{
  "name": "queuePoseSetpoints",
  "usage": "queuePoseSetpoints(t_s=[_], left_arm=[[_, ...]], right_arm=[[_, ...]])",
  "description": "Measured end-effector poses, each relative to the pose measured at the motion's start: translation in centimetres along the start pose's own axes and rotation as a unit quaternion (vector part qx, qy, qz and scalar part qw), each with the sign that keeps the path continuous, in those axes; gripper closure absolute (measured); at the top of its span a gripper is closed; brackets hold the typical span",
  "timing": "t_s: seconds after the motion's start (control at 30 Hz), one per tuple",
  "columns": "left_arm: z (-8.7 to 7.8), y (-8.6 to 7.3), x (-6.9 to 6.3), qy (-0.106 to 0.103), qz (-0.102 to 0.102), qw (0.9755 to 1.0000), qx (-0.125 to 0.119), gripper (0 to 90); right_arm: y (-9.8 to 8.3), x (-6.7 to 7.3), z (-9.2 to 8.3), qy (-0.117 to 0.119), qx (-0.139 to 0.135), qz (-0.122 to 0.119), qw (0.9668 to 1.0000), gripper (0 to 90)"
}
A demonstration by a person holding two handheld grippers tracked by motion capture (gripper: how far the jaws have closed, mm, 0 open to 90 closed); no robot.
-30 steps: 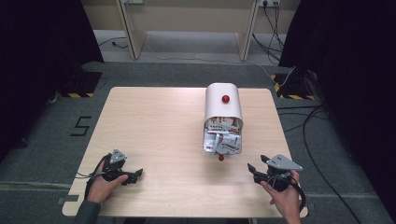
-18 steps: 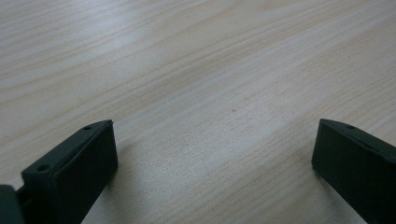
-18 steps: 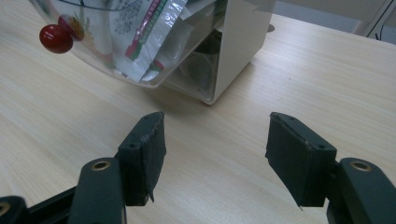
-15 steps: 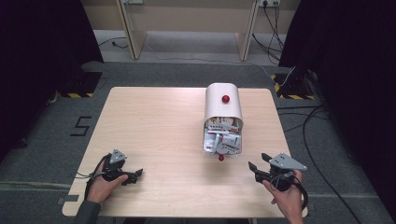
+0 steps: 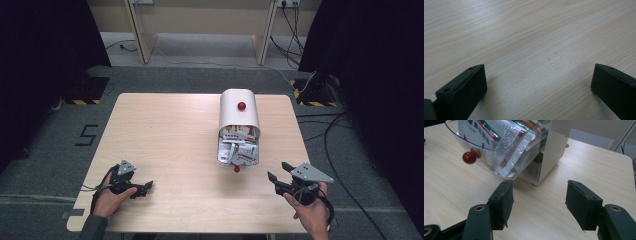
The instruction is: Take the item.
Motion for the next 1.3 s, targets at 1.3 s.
queuePoseSetpoints(t_s=[1.3], left_arm=[[0.0,0.0,0.0,0.000,0.000,1.0000,0.000,0.0]], right_arm=[[3.2,1.7,-1.6,0.026,-0.044,-0.022,0.9985,46.6]])
Point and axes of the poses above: each handheld gripper's, and its own axes: z roughly forward along the jaws, y roughly out of its top, x roughly to its left, the point moved 3 cm from there along z, roughly forward along the jaws, and after that the axes turned 13 degrees about -y, right-handed, at the moved point
